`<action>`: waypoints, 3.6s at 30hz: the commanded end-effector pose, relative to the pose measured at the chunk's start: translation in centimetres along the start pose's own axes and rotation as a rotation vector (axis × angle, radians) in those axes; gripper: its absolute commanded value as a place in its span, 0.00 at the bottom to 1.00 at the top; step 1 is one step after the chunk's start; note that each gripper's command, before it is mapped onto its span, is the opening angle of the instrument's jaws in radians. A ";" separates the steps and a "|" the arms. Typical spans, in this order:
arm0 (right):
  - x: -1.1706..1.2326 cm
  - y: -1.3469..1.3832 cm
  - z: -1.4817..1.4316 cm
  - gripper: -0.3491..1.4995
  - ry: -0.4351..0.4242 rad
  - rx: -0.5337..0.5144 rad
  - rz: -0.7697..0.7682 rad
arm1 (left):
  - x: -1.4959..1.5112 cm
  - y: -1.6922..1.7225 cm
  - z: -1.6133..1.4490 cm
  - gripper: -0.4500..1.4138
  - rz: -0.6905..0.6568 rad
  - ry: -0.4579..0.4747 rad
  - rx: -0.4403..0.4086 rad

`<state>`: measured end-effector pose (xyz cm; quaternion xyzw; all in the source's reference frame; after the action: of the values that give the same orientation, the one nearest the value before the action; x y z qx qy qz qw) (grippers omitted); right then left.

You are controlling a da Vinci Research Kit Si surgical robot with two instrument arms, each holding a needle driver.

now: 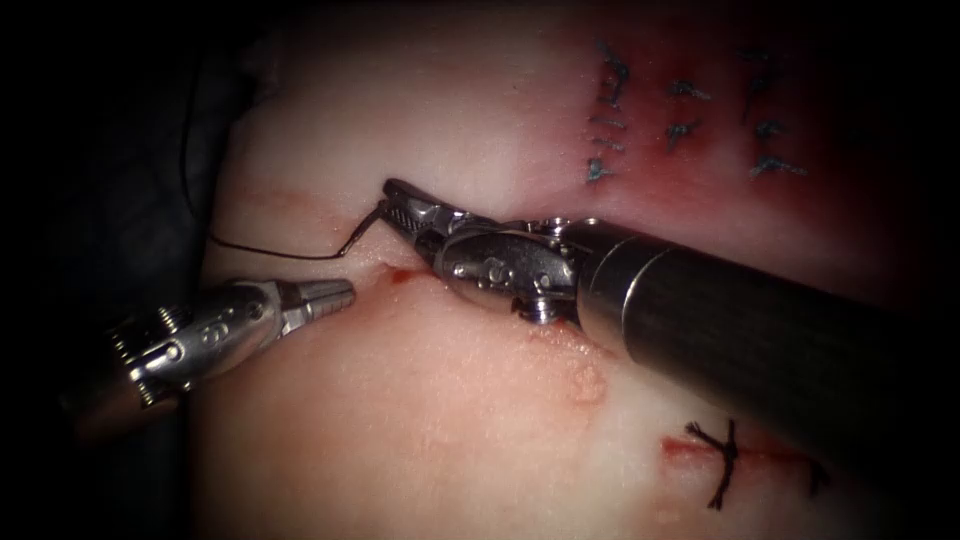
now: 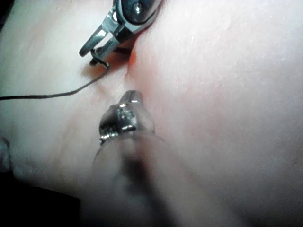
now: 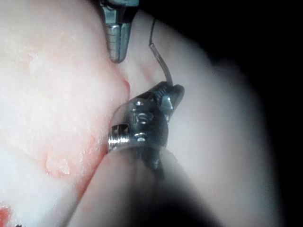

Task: Wound Closure
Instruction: Use the right tool to throw the needle through the top of the incision.

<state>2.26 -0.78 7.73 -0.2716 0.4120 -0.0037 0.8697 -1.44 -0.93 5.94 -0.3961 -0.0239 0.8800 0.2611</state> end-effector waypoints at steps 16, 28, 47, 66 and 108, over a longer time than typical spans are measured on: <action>-0.09 0.01 -0.18 0.00 -0.014 0.008 0.046 | 0.02 -0.03 0.09 0.05 0.001 -0.001 0.001; 0.06 0.21 -0.24 0.00 -0.053 0.143 0.064 | 0.03 -0.03 0.08 0.05 -0.001 -0.002 0.002; -0.15 0.04 -0.13 0.00 -0.100 0.201 0.070 | 0.05 -0.02 0.07 0.05 -0.004 -0.004 0.001; -0.28 -0.27 -0.14 0.00 -0.133 0.247 0.100 | 0.06 -0.02 0.06 0.05 -0.005 -0.005 0.002; -0.11 0.14 -0.14 0.00 -0.098 0.200 0.238 | 0.26 0.16 0.09 0.05 -0.023 0.000 -0.004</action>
<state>1.99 -0.76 7.62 -0.1334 0.3955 0.0744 0.9057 -1.71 -0.99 5.70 -0.3967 -0.0328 0.8763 0.2715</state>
